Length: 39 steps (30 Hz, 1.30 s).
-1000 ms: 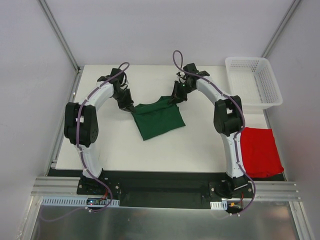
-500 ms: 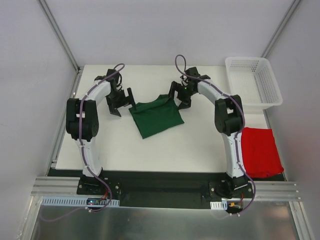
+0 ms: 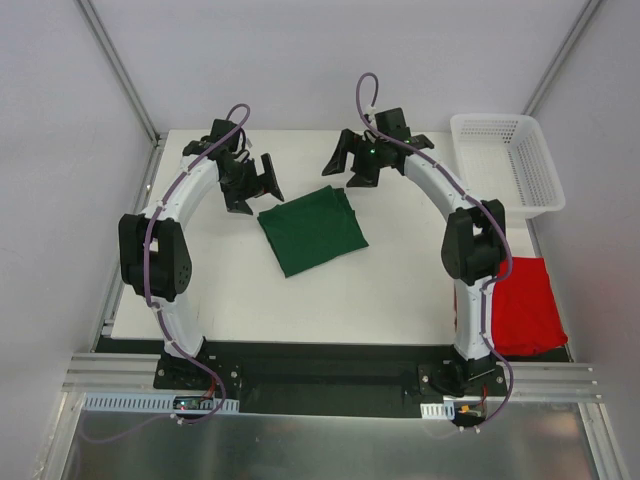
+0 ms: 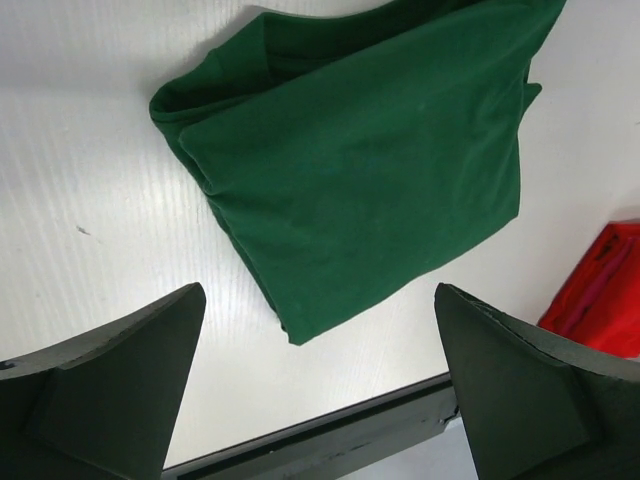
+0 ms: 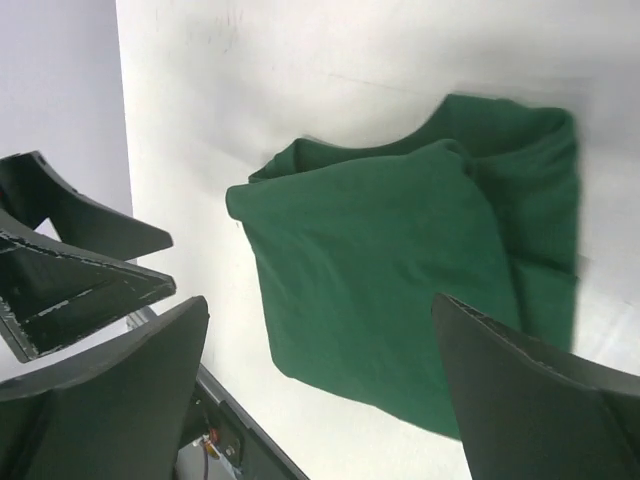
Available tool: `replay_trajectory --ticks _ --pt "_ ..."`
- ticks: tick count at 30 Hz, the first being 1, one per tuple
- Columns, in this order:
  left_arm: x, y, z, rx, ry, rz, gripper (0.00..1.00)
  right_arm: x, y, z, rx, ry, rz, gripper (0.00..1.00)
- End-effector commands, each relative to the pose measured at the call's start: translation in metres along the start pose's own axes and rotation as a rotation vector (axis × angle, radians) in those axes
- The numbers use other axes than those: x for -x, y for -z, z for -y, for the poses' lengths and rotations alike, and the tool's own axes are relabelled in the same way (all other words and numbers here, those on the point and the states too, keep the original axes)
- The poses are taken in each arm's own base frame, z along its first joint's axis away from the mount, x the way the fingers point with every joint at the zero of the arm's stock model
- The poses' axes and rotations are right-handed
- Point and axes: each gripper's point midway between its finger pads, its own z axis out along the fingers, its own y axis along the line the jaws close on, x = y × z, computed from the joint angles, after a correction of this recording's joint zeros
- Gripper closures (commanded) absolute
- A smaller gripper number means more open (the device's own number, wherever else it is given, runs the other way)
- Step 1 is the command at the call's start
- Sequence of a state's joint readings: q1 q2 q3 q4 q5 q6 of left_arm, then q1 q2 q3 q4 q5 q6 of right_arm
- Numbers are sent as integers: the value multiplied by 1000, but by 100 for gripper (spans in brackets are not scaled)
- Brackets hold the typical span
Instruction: Fold and stack the t-shirts
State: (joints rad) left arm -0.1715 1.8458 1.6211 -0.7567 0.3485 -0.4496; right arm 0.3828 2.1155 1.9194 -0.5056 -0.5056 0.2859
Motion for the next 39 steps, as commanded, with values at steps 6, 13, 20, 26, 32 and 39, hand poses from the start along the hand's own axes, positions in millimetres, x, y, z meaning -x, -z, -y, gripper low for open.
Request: replay_trajectory --ticks 6,13,20,26,32,39 --pt "-1 -15 23 -132 42 -23 1 -16 -63 -38 204 -71 -78 4" --pt "-31 -1 3 -68 87 -12 1 -56 -113 -34 206 -109 -226 4" --pt "-52 18 -3 -70 63 7 1 -71 -99 -13 123 -93 -242 4" --pt "-37 45 32 -186 13 52 1 -20 -8 -47 179 -27 -73 4" --pt "-30 36 70 -261 -1 -3 1 3 81 -42 87 19 50 4" --pt "-40 -36 79 -13 -35 -181 1 -46 188 49 -386 -2 59 4"
